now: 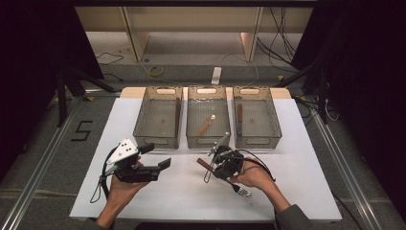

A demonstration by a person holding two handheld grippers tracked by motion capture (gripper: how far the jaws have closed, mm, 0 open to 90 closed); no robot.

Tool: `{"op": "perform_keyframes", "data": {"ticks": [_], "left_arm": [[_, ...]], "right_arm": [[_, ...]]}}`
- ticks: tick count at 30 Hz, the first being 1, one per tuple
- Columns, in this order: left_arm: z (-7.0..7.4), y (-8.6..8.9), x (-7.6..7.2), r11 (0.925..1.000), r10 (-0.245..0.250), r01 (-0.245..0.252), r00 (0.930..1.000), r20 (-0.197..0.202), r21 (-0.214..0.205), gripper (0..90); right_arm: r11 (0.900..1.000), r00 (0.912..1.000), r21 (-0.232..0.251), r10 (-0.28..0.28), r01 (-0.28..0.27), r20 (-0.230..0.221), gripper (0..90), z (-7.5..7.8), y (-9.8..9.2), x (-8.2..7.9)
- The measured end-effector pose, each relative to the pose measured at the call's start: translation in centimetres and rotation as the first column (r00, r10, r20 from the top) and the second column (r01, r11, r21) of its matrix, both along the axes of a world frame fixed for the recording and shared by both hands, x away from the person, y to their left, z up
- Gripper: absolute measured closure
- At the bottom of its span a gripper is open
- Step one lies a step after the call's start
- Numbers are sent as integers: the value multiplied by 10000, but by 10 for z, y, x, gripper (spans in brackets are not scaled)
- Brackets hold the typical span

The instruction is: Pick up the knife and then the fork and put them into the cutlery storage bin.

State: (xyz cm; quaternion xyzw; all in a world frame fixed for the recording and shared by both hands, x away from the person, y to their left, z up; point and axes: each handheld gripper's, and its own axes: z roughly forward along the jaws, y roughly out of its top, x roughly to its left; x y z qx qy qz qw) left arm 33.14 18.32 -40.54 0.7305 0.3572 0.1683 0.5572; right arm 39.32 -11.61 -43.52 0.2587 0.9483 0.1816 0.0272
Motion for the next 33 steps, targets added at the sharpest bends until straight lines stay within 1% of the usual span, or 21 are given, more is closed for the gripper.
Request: {"op": "perform_keyframes", "data": {"ticks": [1,2,3,5,12,14,15,17,19,21,23,24,25,26,27,28,29,30,31,32,33], "left_arm": [[0,0,0,10000,-7,7,10000,4,12,157],[0,0,0,10000,-24,24,10000,4,40,157],[0,0,0,10000,-9,9,10000,-17,35,157],[0,0,0,10000,-13,13,10000,-4,24,157],[-1,-1,0,10000,-12,12,10000,-54,-2,157],[-1,-1,0,10000,-13,13,10000,-67,11,157],[-1,-1,0,10000,-20,20,10000,-63,9,157],[-1,-1,0,10000,-22,22,10000,-59,6,157],[-1,-1,0,10000,-15,15,10000,-73,11,157],[-1,-1,0,10000,-18,18,10000,-71,10,157],[-1,-1,0,10000,-16,16,10000,-67,12,157],[-1,-1,0,10000,-9,9,10000,-72,12,157],[-1,-1,0,10000,-4,4,10000,-80,-7,157],[-1,-1,1,10000,1,-1,10000,-84,-12,157],[-1,-1,1,10000,8,-8,10000,-82,-3,157],[-1,-1,1,10000,9,-9,10000,-84,2,157],[-1,-1,1,10000,18,-18,10000,-83,-1,157],[-1,-1,1,10000,20,-20,10000,-91,2,157],[-1,-1,1,10000,29,-29,10000,-78,17,157],[-1,-1,1,10000,37,-37,10000,-80,21,157],[-1,0,1,10000,33,-33,10000,-76,18,157]], "right_arm": [[9999,9999,33,-99,99,-61,774,1,-1,0],[9999,10000,66,-79,79,-20,774,2,-2,1],[9998,9999,137,-134,134,7,774,4,-3,1],[9990,9996,345,-267,271,-96,774,6,-5,2],[9974,9994,624,-356,357,-26,774,11,-11,4],[9960,9990,784,-430,421,99,774,14,-13,5],[9952,9989,869,-468,458,94,774,16,-14,5],[9922,9978,1093,-625,597,227,774,22,-20,8],[9862,9960,1450,-852,804,277,774,28,-26,10],[9812,9933,1669,-1057,965,469,774,34,-33,12],[9768,9919,1878,-1147,1027,542,774,40,-39,15],[9706,9882,2097,-1357,1183,709,774,47,-45,17],[9682,9869,2182,-1418,1222,766,774,51,-48,19],[9633,9834,2335,-1572,1325,902,774,57,-53,20],[9564,9796,2519,-1766,1477,963,774,63,-57,21],[9534,9776,2624,-1819,1489,1060,774,67,-61,23],[9476,9729,2754,-1999,1618,1165,773,73,-65,24],[9423,9701,2867,-2134,1730,1159,774,76,-68,26],[9394,9675,2917,-2228,1803,1195,773,78,-70,27],[9335,9635,3046,-2364,1892,1260,773,81,-74,29],[9305,9613,3086,-2453,1971,1257,773,82,-76,30]]}}
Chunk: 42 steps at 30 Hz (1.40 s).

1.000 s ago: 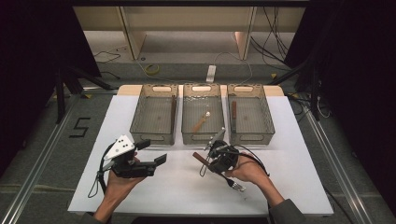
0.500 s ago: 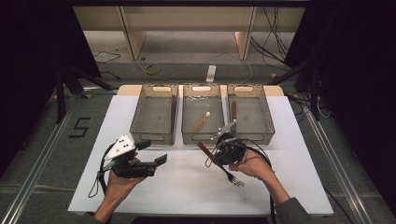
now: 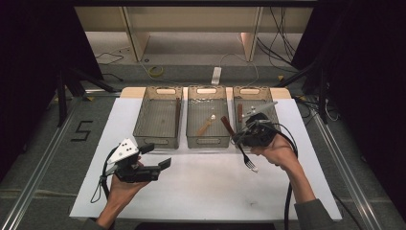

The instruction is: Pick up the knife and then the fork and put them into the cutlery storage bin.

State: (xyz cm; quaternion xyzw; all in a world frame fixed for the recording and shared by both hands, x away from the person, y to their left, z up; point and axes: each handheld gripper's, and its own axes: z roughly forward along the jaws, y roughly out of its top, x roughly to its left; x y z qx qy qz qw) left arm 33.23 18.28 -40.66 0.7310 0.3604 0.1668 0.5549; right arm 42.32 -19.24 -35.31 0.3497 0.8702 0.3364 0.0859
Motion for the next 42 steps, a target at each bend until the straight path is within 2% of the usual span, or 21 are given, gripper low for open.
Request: {"op": "perform_keyframes", "data": {"ticks": [5,10,20,24,27,40,42], "left_arm": [[0,0,0,10000,2,-2,10000,11,26,157],[0,1,0,10000,32,-32,10000,26,2,157],[0,0,-1,10000,54,-54,10000,32,-65,157],[0,1,0,10000,48,-47,10000,27,-77,157],[0,1,-1,10000,43,-43,10000,25,-67,157],[0,1,0,10000,10,-10,10000,5,-87,157],[0,0,0,10000,30,-30,10000,6,-85,157]], "right_arm": [[9978,9986,453,-491,481,217,773,9,-15,11],[9930,9937,691,-992,954,527,773,20,-23,23],[9826,9802,845,-1731,1653,965,772,41,-35,48],[9753,9736,924,-2089,2005,919,773,44,-40,61],[9685,9653,1055,-2368,2255,1105,772,45,-43,70],[9392,9401,1148,-3330,3237,730,772,30,-49,103],[9318,9348,1225,-3504,3416,579,772,27,-50,107]]}}
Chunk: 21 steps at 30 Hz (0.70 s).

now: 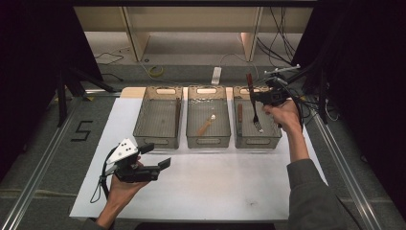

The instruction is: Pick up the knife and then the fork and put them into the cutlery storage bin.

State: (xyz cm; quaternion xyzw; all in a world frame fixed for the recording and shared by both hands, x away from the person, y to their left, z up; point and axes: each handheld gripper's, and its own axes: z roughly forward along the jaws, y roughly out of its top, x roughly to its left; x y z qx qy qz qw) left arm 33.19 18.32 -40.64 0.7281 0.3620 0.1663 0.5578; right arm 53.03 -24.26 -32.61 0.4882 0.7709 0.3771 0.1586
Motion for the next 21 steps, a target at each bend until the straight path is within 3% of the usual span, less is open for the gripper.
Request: {"op": "perform_keyframes", "data": {"ticks": [21], "left_arm": [[1,1,0,10000,1,-1,10000,59,-45,157]], "right_arm": [[9976,9950,-171,-681,670,-732,772,-27,-2,19]]}}
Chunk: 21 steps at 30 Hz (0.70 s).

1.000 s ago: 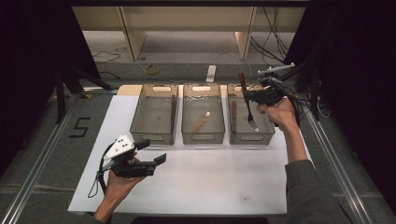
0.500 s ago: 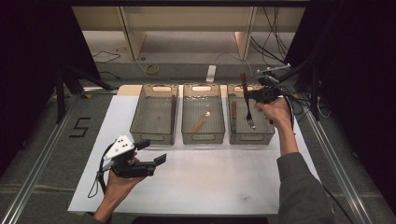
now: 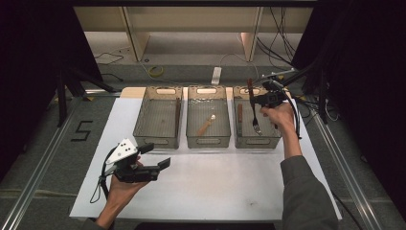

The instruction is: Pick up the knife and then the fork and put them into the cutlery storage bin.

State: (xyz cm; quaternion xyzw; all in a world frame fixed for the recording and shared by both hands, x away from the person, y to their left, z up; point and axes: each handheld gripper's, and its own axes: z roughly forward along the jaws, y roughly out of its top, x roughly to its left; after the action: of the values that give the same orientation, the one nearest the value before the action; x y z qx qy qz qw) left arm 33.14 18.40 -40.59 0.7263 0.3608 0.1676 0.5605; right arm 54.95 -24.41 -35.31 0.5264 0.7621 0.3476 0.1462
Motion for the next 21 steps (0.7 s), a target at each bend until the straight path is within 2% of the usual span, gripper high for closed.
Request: {"op": "perform_keyframes", "data": {"ticks": [13,21], "left_arm": [[0,0,0,10000,-8,8,10000,10,31,157],[0,0,0,10000,3,-3,10000,6,19,157]], "right_arm": [[9999,9993,-137,-80,75,-369,771,-15,1,2],[9999,9981,-49,-161,158,-600,771,-24,0,2]]}}
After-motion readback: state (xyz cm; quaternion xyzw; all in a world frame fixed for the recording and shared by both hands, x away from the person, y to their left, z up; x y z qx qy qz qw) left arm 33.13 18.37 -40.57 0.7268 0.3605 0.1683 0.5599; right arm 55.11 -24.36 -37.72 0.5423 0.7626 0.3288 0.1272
